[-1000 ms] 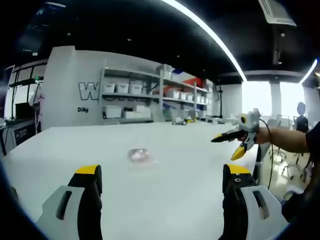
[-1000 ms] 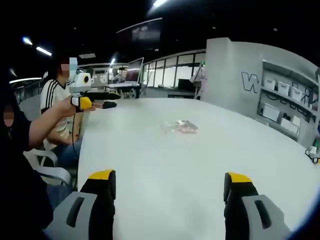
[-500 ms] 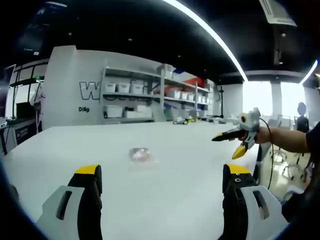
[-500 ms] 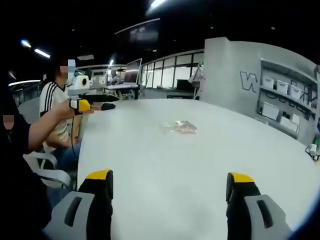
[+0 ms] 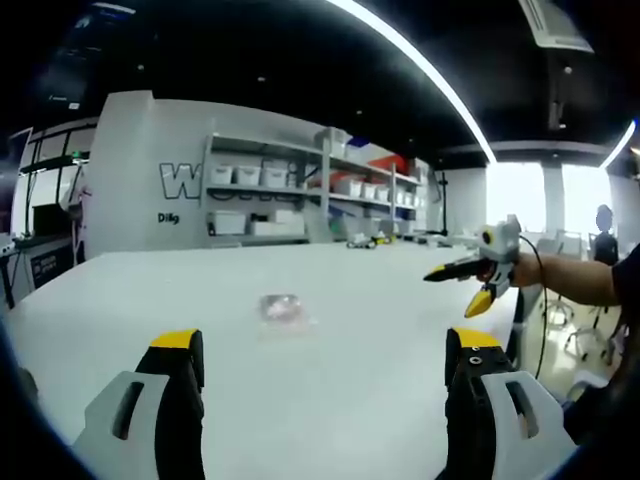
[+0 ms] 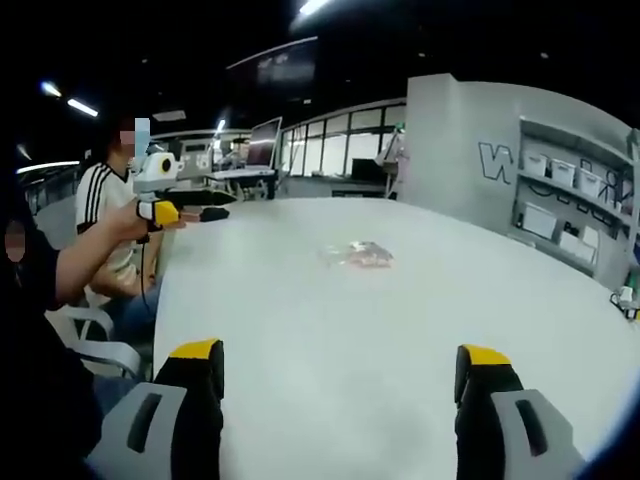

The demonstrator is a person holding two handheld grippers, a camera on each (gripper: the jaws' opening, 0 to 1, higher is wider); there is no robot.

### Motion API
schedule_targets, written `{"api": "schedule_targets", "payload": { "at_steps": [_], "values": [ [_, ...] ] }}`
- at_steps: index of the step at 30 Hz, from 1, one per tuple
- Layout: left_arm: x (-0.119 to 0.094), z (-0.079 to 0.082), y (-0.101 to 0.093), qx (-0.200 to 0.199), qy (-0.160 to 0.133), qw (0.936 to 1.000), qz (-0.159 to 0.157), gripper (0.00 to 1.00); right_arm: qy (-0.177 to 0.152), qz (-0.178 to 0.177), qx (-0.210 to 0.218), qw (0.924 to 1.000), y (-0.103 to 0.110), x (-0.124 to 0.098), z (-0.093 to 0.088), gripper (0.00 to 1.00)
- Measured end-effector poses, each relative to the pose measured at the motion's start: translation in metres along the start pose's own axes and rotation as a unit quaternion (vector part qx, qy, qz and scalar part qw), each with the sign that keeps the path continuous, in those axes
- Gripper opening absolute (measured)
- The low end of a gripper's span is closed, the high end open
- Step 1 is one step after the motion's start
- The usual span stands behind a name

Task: Open the resealable bag by pulling the two sides of the seal apart until the entire bag opening is separated and visibly accessible.

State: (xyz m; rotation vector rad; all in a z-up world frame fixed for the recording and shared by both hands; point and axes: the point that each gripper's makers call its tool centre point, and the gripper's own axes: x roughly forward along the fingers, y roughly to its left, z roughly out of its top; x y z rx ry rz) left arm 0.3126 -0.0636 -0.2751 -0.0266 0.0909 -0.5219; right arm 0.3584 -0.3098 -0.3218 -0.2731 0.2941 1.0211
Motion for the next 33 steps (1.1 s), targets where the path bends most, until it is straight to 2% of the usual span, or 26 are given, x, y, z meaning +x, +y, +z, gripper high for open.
{"api": "schedule_targets", "payload": {
  "at_steps": [8,33],
  "values": [
    [0.0014,-0.0002,0.0002,0.0,-0.001,1.0,-0.003,1.0,-0.001,0.001,0.001,1.0,0.007,-0.0001,-0.0026,0.99],
    [0.0075,-0.001,0.0008,0.0,0.0,1.0,-0.004,1.0,-0.007,0.001,0.003,1.0,0.0034,0.0018,0.0003,0.98]
  ]
}}
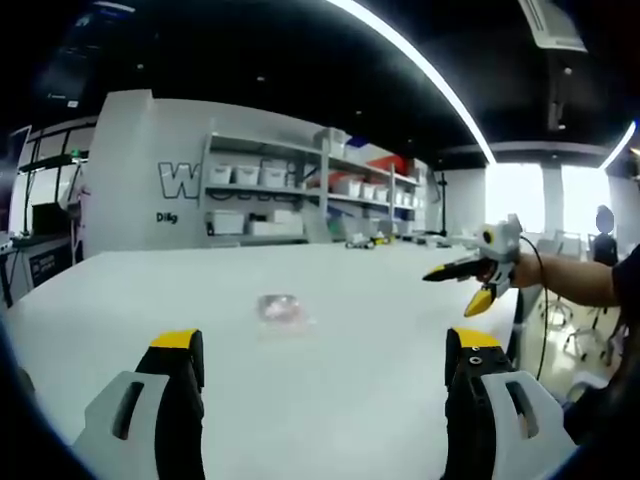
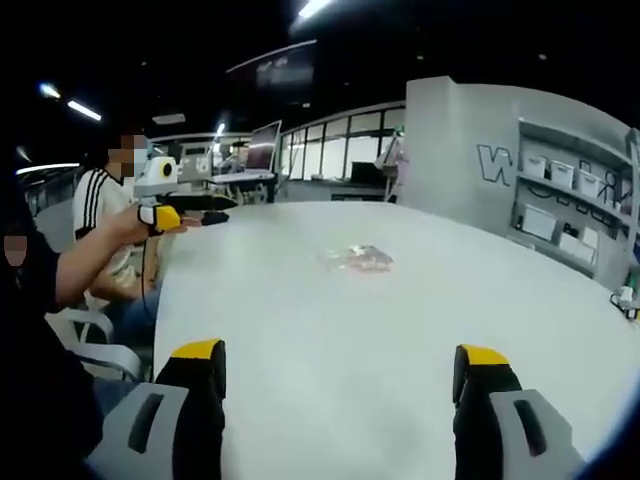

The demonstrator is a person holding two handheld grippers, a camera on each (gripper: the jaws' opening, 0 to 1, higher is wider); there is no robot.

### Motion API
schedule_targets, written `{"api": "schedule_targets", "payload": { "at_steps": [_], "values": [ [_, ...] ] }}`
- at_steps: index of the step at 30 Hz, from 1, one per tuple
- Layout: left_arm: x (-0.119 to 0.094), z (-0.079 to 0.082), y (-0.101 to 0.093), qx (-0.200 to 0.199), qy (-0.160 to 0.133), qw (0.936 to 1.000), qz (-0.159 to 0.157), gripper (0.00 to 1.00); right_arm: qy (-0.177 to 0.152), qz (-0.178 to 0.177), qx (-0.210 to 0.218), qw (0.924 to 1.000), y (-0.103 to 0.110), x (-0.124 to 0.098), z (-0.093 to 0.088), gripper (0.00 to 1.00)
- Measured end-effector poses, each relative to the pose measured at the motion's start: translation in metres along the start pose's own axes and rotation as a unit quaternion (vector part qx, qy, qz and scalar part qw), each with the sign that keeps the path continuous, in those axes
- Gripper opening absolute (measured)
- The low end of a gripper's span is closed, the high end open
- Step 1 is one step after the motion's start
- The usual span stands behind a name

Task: Open the resealable bag by pulling the two sides of the seal apart until the entire bag opening is separated and visibly accessible.

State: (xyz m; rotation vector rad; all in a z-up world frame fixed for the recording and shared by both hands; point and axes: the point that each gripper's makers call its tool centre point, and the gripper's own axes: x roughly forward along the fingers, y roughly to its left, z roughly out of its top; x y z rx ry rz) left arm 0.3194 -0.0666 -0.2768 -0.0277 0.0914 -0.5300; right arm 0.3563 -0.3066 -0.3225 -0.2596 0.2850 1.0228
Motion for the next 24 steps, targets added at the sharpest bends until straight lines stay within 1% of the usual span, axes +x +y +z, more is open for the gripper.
{"api": "schedule_targets", "payload": {
  "at_steps": [10,24],
  "values": [
    [0.011,0.002,-0.002,0.0,0.0,1.0,-0.008,1.0,0.003,0.004,-0.001,1.0,0.003,0.001,-0.001,0.97],
    [0.022,0.002,-0.005,0.0,0.003,0.9999,-0.014,1.0,0.006,0.002,-0.002,1.0,0.001,0.001,-0.003,0.97]
  ]
}}
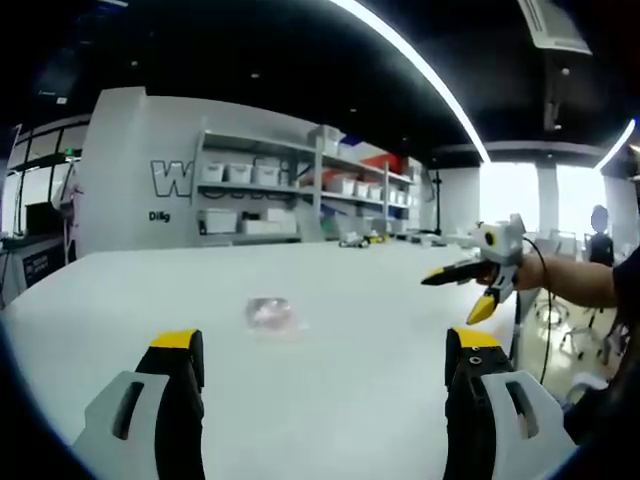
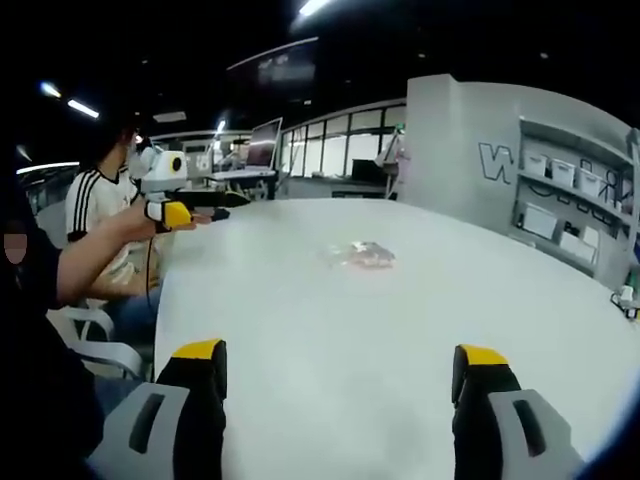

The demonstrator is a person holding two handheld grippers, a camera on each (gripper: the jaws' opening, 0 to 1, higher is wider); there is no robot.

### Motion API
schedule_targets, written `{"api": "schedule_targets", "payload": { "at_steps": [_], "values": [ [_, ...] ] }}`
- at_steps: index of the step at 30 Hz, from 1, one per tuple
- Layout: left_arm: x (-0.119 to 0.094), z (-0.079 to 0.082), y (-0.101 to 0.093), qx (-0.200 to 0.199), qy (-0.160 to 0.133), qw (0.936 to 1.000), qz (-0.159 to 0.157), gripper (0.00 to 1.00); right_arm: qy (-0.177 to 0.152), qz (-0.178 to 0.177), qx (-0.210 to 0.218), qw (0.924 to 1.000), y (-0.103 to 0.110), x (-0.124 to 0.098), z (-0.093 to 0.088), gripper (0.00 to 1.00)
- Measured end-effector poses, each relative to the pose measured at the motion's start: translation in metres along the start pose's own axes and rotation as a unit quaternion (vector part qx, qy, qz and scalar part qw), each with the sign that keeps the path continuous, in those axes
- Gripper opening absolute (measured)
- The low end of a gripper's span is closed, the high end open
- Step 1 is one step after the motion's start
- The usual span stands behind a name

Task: Open the resealable bag by pulling the two sides of the seal apart until the entire bag opening is separated and visibly accessible.

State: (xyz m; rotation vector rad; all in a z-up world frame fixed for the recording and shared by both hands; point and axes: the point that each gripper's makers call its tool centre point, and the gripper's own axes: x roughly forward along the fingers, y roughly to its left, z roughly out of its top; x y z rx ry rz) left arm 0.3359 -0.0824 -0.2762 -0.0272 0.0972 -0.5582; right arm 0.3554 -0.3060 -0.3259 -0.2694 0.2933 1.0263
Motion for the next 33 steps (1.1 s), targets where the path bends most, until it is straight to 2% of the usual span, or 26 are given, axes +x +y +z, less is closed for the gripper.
{"api": "schedule_targets", "payload": {
  "at_steps": [17,33],
  "values": [
    [0.017,-0.004,0.002,-0.001,0.004,1.0,-0.009,0.99,0.001,0.0,0.002,1.0,-0.004,-0.001,-0.002,0.97],
    [0.035,-0.004,0.014,0.002,0.006,1.0,-0.004,0.99,0.0,0.003,0.007,1.0,-0.005,-0.003,-0.003,0.97]
  ]
}}
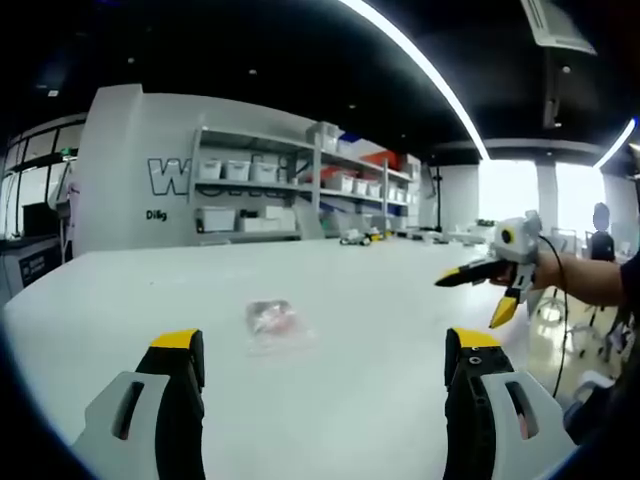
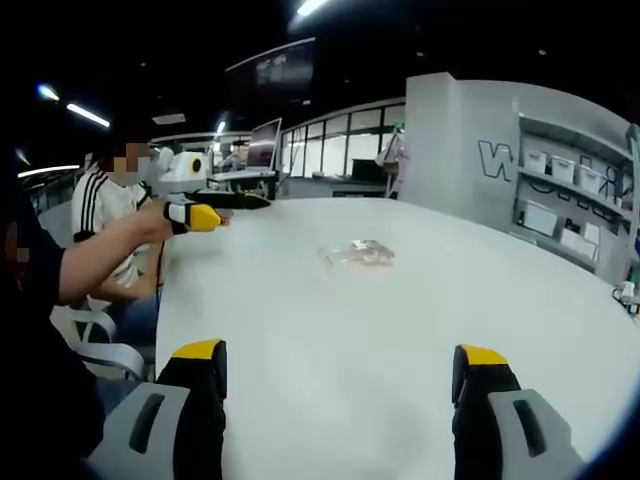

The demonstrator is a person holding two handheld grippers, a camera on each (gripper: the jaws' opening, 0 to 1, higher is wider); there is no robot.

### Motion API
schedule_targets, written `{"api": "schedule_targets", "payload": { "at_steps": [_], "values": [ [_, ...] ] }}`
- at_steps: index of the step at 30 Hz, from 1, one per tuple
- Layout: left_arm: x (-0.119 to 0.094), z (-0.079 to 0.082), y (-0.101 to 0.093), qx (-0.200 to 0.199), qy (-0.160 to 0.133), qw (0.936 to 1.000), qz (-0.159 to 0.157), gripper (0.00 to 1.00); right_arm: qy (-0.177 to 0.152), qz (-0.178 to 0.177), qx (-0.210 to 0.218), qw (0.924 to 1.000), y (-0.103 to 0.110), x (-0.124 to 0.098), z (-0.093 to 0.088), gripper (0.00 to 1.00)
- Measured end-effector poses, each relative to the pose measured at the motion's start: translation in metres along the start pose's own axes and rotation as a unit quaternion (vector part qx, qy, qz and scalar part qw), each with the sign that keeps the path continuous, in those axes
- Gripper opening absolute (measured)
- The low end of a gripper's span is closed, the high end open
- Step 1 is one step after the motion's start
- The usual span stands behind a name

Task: Open the resealable bag by pulling the two sides of the seal apart until the entire bag opening is separated and visibly accessible.

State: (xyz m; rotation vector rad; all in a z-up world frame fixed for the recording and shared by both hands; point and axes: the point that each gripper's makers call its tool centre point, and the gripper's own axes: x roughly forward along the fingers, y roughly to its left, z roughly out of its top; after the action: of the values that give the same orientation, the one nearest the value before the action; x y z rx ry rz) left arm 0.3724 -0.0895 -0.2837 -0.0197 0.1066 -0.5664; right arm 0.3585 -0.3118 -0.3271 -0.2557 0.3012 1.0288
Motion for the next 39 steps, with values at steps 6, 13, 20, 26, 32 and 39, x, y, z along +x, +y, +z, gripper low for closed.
{"api": "schedule_targets", "payload": {
  "at_steps": [6,13,20,26,32,39],
  "values": [
    [0.007,-0.002,0.003,0.001,0.004,1.0,0.0,0.99,-0.001,0.0,0.001,1.0,0.001,0.0,0.001,0.97],
    [0.013,-0.006,0.004,0.003,0.008,1.0,0.001,0.99,-0.001,0.002,0.0,1.0,0.004,0.001,0.001,0.96],
    [0.021,-0.012,0.008,0.004,0.018,0.9998,0.003,0.99,0.0,0.003,0.002,1.0,0.005,0.003,-0.001,0.96],
    [0.027,-0.012,0.009,0.007,0.018,0.9998,0.002,0.99,-0.001,0.001,0.003,1.0,0.004,0.003,-0.001,0.96],
    [0.035,-0.012,0.01,0.013,0.019,0.9997,0.0,0.99,0.0,0.001,0.004,1.0,0.003,0.003,-0.002,0.96],
    [0.044,-0.019,0.008,0.013,0.028,0.9995,-0.004,0.98,0.003,0.001,0.006,1.0,0.001,0.004,-0.005,0.95]
  ]
}}
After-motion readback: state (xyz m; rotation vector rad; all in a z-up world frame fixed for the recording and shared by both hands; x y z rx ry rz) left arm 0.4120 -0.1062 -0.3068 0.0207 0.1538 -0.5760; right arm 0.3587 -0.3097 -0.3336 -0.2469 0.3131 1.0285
